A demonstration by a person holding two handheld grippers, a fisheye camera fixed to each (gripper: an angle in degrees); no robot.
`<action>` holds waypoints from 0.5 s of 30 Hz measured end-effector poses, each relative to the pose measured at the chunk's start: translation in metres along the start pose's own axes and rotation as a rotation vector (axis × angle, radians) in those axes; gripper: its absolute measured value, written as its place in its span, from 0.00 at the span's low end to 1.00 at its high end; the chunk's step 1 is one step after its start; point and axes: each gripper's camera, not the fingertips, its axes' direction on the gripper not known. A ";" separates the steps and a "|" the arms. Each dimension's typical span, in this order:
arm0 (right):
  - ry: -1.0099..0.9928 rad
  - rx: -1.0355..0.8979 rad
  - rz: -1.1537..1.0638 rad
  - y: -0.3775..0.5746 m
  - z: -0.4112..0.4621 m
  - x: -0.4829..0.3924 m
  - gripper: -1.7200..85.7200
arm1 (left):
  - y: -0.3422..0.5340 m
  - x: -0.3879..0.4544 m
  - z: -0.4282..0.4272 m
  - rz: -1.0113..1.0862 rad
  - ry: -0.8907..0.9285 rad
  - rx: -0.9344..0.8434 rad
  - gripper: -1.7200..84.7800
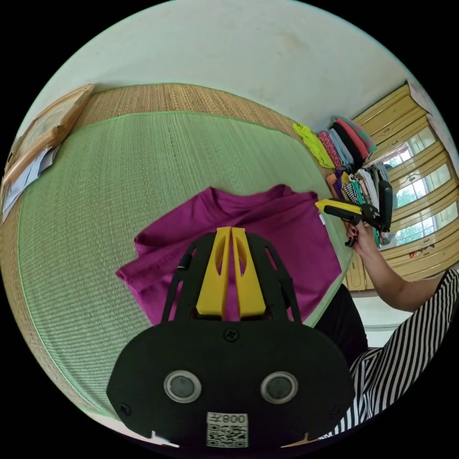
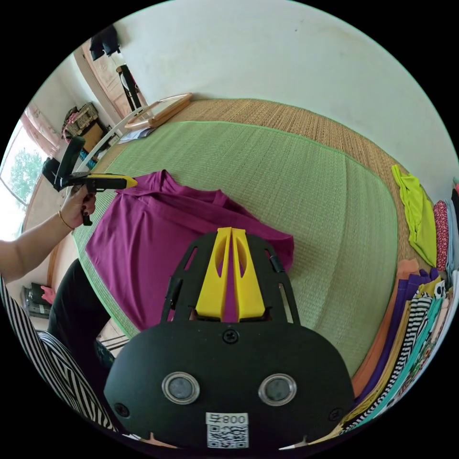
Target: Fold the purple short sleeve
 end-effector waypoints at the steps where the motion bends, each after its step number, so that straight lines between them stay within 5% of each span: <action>1: 0.009 -0.022 -0.001 0.002 0.004 0.002 0.02 | 0.003 0.000 0.006 0.004 0.000 -0.043 0.02; 15: -0.020 -0.038 0.099 0.007 -0.001 0.063 0.02 | -0.044 -0.029 -0.007 -0.057 -0.184 -0.056 0.02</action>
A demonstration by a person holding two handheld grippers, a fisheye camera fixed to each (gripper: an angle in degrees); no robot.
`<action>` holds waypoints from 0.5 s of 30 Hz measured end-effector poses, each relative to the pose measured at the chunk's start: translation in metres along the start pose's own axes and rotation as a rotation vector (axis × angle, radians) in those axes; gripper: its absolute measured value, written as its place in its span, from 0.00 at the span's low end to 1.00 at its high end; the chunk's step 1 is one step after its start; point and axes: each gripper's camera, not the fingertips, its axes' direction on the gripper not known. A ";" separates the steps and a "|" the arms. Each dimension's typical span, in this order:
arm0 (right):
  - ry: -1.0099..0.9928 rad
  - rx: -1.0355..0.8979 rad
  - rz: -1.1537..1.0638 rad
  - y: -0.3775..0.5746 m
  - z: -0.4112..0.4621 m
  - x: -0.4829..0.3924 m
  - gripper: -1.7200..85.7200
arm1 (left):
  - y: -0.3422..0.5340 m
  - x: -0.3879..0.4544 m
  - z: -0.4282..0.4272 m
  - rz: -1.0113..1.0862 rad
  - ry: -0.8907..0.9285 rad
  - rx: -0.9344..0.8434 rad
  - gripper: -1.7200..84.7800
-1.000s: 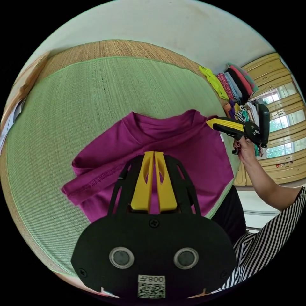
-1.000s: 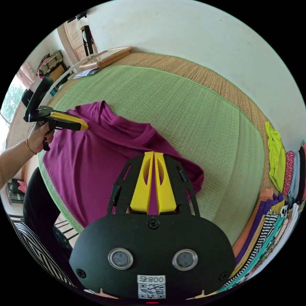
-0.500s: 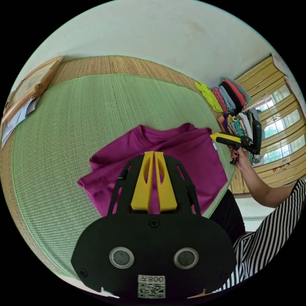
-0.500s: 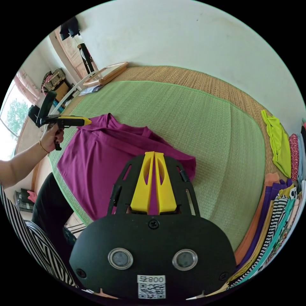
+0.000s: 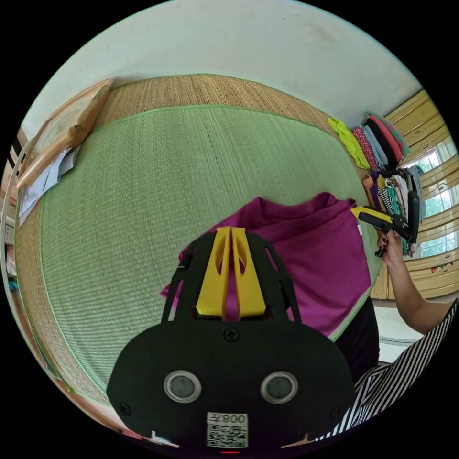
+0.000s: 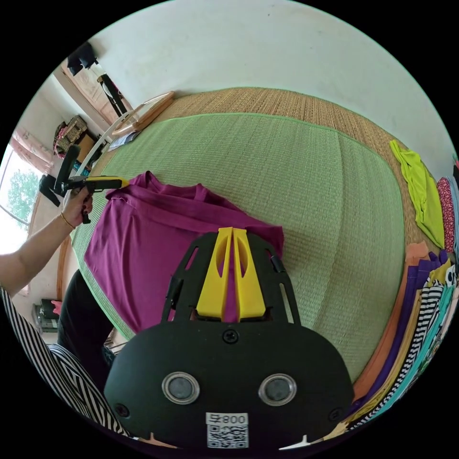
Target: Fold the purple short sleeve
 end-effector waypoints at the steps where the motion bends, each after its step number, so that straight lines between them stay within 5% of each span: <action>1: 0.002 -0.010 0.010 0.000 0.001 0.006 0.02 | -0.003 -0.003 -0.003 -0.008 -0.008 0.004 0.02; 10: -0.112 0.028 -0.027 0.017 -0.020 0.023 0.02 | 0.035 0.007 -0.040 0.015 0.168 0.080 0.02; 15: -0.158 -0.047 -0.111 0.016 -0.009 0.015 0.02 | 0.046 0.011 -0.028 0.015 0.059 -0.039 0.02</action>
